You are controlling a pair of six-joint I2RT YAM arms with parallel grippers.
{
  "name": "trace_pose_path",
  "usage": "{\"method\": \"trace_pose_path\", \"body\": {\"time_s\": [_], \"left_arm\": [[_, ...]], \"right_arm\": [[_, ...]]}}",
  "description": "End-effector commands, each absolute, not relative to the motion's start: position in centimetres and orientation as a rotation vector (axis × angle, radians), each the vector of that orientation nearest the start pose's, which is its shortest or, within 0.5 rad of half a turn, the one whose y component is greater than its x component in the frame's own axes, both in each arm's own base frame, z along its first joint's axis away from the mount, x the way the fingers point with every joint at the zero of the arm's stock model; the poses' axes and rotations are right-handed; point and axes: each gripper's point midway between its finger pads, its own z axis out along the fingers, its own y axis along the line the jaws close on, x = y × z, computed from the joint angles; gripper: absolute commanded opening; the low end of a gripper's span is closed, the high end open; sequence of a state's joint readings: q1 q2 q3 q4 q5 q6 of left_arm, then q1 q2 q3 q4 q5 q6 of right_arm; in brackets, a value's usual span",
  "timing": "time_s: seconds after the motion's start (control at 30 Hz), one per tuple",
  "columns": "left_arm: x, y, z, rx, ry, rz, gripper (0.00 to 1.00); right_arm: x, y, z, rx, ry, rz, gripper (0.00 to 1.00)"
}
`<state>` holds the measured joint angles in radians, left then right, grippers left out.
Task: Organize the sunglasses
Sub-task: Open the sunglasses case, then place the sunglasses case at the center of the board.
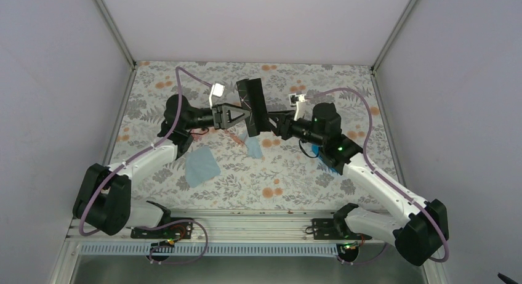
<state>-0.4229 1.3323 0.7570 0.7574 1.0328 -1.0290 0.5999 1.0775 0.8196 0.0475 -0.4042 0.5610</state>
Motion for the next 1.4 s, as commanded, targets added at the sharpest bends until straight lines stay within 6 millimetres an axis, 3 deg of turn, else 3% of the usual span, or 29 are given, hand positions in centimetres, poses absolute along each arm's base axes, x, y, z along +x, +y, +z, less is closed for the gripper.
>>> {"method": "trace_pose_path", "body": {"time_s": [0.0, 0.1, 0.23, 0.3, 0.37, 0.47, 0.6, 0.77, 0.9, 1.17, 1.37], "left_arm": [[27.2, -28.2, 33.0, 0.532, 1.685, -1.773, 0.31], [28.5, -28.6, 31.7, 0.492, 1.754, -1.762, 0.31], [29.9, -29.0, 30.3, 0.460, 1.810, -1.745, 0.31], [30.6, -29.2, 29.4, 0.437, 1.845, -1.720, 0.31], [31.6, -29.2, 28.3, 0.407, 1.888, -1.671, 0.39], [33.3, -28.8, 25.7, 0.323, 2.004, -1.545, 0.65], [35.0, -27.3, 22.5, 0.214, 2.152, -1.339, 0.75], [35.6, -25.9, 22.1, 0.173, 2.173, -1.205, 0.83], [35.9, -24.9, 22.0, 0.147, 2.182, -1.119, 0.85], [35.2, -24.5, 21.7, 0.155, 2.187, -1.100, 0.84], [34.9, -24.5, 21.2, 0.156, 2.203, -1.106, 0.84]], "right_arm": [[29.0, 25.7, 28.7, -0.362, 1.925, 0.987, 0.33], [30.3, 25.8, 27.9, -0.392, 1.962, 0.896, 0.25], [31.2, 25.6, 27.7, -0.399, 1.981, 0.827, 0.06], [31.6, 25.2, 27.7, -0.383, 1.990, 0.791, 0.04], [31.8, 24.7, 27.7, -0.370, 2.005, 0.752, 0.04], [32.3, 23.7, 27.5, -0.332, 2.027, 0.672, 0.04], [33.2, 21.7, 26.0, -0.268, 2.100, 0.517, 0.04], [34.5, 18.8, 23.0, -0.171, 2.212, 0.275, 0.04], [35.0, 18.0, 21.0, -0.146, 2.267, 0.186, 0.04], [36.3, 18.0, 14.8, -0.112, 2.427, 0.125, 0.04], [37.3, 18.0, 11.2, -0.114, 2.486, 0.205, 0.04]]}}
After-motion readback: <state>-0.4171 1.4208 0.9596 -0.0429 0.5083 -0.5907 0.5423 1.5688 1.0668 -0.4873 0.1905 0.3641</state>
